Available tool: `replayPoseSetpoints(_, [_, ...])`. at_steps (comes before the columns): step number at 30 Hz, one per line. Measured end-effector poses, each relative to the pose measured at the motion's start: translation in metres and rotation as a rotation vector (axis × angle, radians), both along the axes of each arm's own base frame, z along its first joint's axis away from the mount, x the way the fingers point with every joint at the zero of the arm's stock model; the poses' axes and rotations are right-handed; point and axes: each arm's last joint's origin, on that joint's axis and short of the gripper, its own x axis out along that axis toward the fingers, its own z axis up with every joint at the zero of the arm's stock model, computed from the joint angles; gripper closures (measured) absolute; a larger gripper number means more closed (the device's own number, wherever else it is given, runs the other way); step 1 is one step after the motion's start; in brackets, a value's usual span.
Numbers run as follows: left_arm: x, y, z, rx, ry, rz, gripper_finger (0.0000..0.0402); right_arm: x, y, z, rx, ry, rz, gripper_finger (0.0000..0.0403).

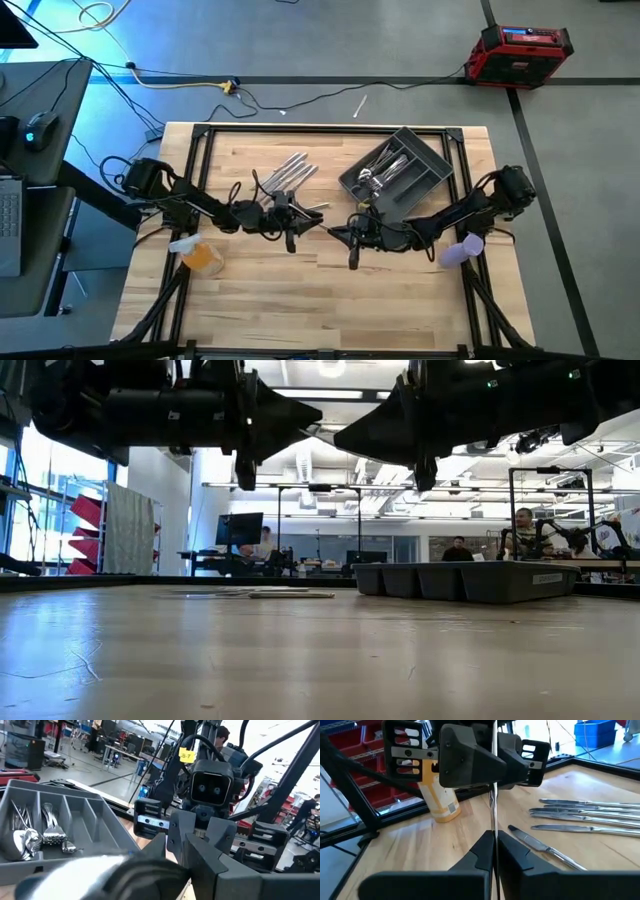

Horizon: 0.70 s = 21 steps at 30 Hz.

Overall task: Sort silverware
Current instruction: Put the knife in the silverware tray

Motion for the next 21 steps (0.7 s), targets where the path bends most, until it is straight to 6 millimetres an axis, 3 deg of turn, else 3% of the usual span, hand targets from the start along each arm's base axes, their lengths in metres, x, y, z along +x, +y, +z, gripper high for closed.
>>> replayPoseSetpoints(10, [0.001,0.013,0.002,-0.139,0.178,-0.093,0.0354,0.002,-0.004,-0.007,-0.101,0.088,0.154,0.0381])
replayPoseSetpoints(15, [0.006,0.017,0.001,-0.146,0.490,-0.189,0.0357,0.000,-0.003,-0.013,-0.197,0.170,0.201,0.0307])
replayPoseSetpoints(19, [0.018,0.021,0.027,-0.055,0.732,-0.177,0.0365,-0.001,-0.003,-0.014,-0.225,0.183,0.198,0.0243])
replayPoseSetpoints(21, [0.020,0.021,0.033,0.012,0.888,-0.164,0.0394,-0.001,-0.004,-0.014,-0.249,0.186,0.203,0.0219])
